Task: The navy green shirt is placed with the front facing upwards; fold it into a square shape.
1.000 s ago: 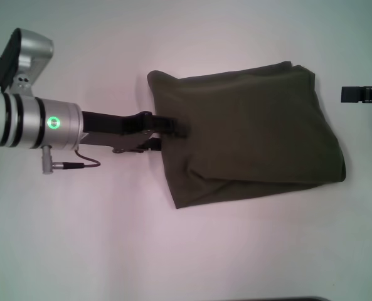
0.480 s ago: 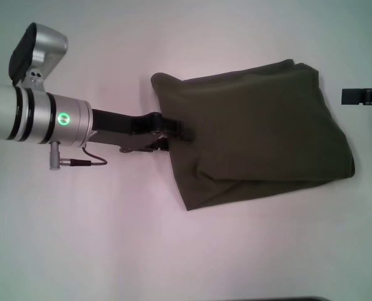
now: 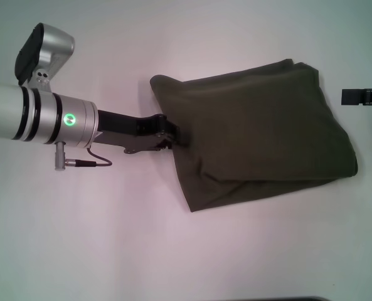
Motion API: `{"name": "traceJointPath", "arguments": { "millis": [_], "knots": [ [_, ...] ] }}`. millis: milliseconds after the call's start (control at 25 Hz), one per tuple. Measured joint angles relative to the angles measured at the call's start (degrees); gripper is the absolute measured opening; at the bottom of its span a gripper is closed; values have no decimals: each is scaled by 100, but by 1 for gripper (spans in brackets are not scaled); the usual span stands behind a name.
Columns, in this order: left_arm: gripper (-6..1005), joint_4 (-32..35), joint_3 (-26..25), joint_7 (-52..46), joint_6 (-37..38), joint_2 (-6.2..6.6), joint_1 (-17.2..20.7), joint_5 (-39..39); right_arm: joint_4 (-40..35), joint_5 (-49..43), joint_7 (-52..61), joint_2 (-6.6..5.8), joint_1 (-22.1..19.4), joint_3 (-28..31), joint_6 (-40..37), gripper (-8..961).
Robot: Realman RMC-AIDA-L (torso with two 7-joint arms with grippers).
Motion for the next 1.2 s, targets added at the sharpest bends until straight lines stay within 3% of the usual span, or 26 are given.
{"name": "traceJointPath", "arguments": {
  "millis": [240, 520, 800, 1200],
  "knots": [
    [141, -5, -39, 3, 100, 103, 96, -3, 46, -6, 0, -10, 0, 8, 3, 838],
    [142, -62, -78, -23, 226, 436, 296, -50, 78, -9, 0, -18, 0, 21, 3, 839],
    [140, -71, -83, -58, 319, 726, 266, -51, 161, -9, 6, -35, 12, 13, 3, 838],
    [142, -113, -238, 10, 495, 924, 335, -49, 161, -1, 17, -35, 21, -1, 2, 839]
  ]
}}
